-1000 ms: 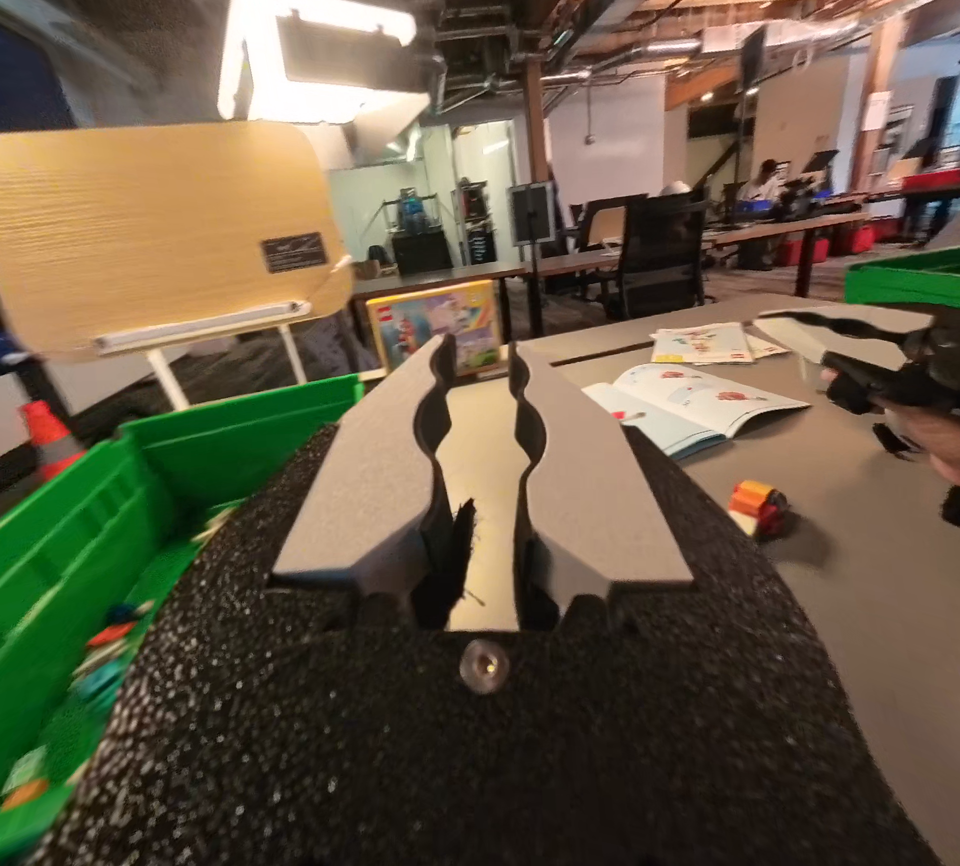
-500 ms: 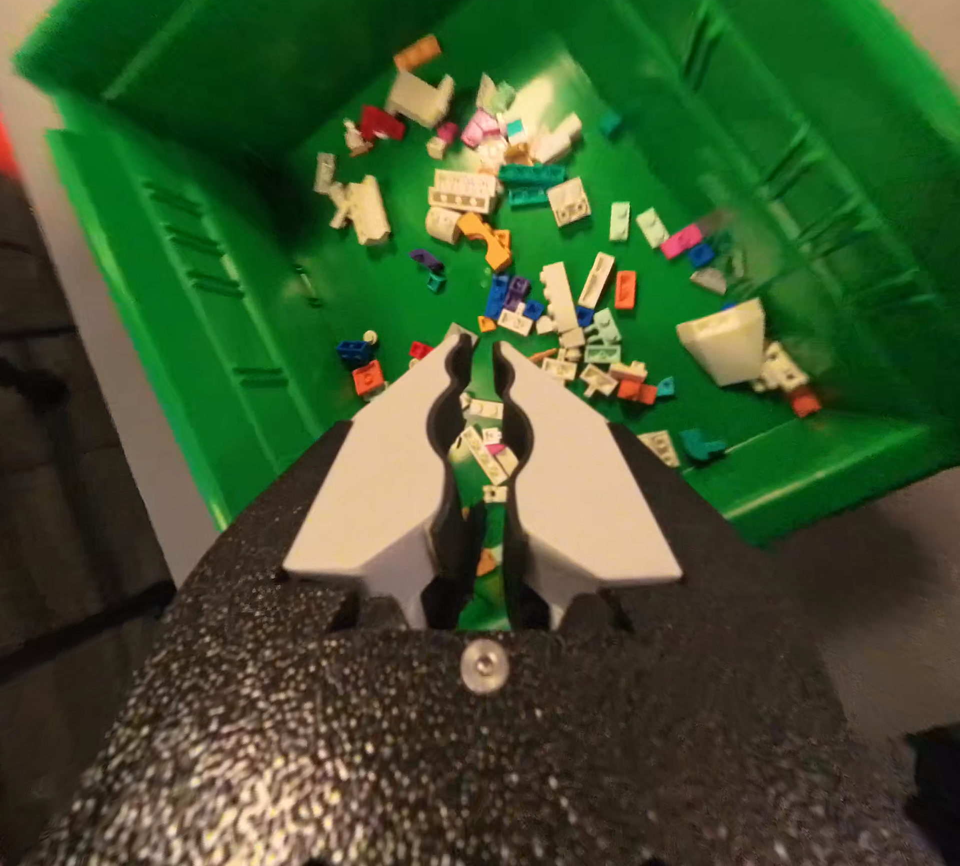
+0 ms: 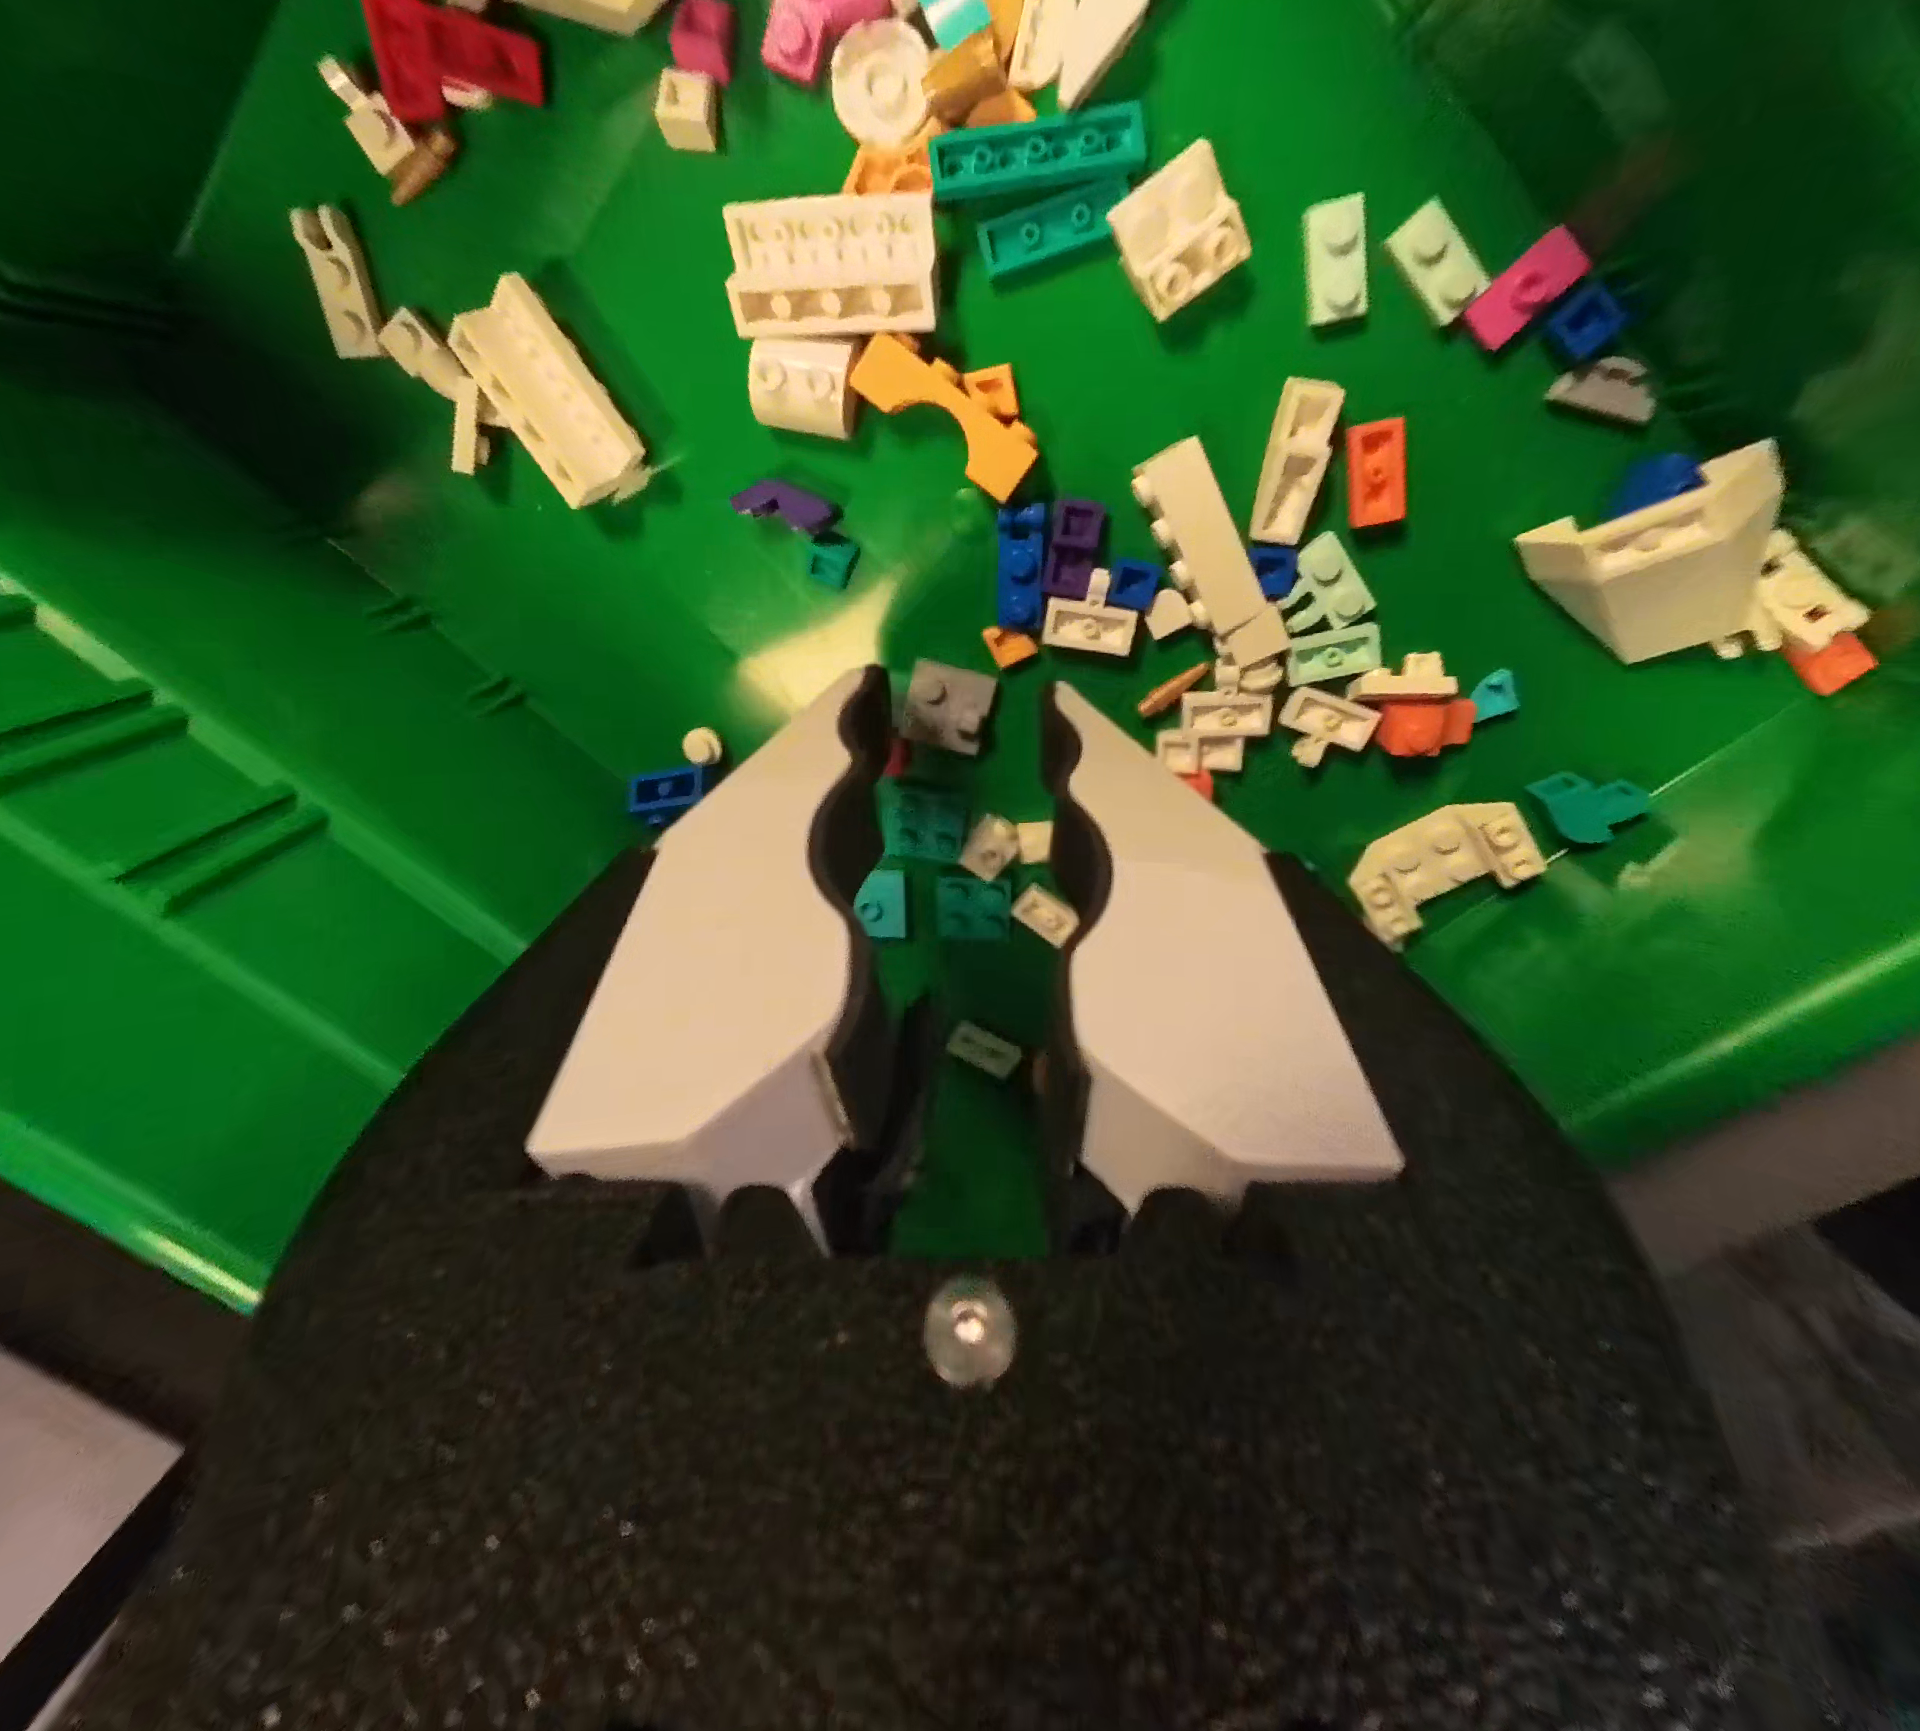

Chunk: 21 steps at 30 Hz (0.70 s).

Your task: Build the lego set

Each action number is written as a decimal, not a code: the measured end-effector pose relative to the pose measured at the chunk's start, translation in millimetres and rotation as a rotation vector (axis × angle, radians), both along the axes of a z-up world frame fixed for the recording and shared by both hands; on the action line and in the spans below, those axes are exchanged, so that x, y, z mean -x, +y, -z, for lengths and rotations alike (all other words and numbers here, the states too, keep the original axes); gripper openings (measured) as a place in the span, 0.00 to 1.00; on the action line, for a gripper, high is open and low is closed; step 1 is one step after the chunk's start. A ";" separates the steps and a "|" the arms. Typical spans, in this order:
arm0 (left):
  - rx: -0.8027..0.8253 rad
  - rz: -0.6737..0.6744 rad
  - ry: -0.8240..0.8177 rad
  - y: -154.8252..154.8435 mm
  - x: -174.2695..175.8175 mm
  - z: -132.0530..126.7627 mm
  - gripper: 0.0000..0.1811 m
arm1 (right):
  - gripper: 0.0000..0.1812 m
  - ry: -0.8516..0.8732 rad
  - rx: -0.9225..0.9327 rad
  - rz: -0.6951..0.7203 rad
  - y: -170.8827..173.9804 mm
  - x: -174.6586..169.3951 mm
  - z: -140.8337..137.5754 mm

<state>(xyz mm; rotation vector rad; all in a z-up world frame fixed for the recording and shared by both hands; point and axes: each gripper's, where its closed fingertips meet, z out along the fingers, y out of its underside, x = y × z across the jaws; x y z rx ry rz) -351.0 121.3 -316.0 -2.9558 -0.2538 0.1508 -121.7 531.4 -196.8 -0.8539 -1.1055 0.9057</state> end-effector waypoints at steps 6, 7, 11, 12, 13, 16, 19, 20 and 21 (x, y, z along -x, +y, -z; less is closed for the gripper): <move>0.040 0.009 -0.043 -2.3 -1.8 4.2 0.08 | 0.01 -0.002 -0.005 -0.001 -0.2 1.4 0.3; 0.044 0.006 -0.054 -3.1 -2.5 4.2 0.08 | 0.01 -0.003 -0.006 0.000 -0.2 1.5 0.3; -0.017 0.047 0.060 6.9 2.9 -14.9 0.08 | 0.01 -0.002 -0.005 0.000 -0.2 1.4 0.1; -0.068 0.048 0.106 15.9 3.0 -29.4 0.08 | 0.01 -0.001 -0.003 0.000 0.2 1.3 0.0; -0.132 0.057 0.155 27.6 0.5 -48.7 0.08 | 0.01 0.001 0.000 0.002 0.8 1.0 -0.3; -0.329 0.131 0.305 74.2 -26.6 -124.2 0.07 | 0.01 0.003 0.011 0.009 3.4 0.8 -0.7; -0.420 0.299 0.350 122.0 -86.2 -169.3 0.07 | 0.01 0.004 0.022 0.011 4.9 0.0 -0.9; -0.415 0.366 0.351 134.1 -107.2 -171.5 0.07 | 0.01 0.005 0.024 0.009 4.8 -0.6 -1.0; -0.415 0.432 0.351 145.9 -127.0 -170.4 0.07 | 0.01 0.005 0.024 0.007 4.5 -1.0 -1.2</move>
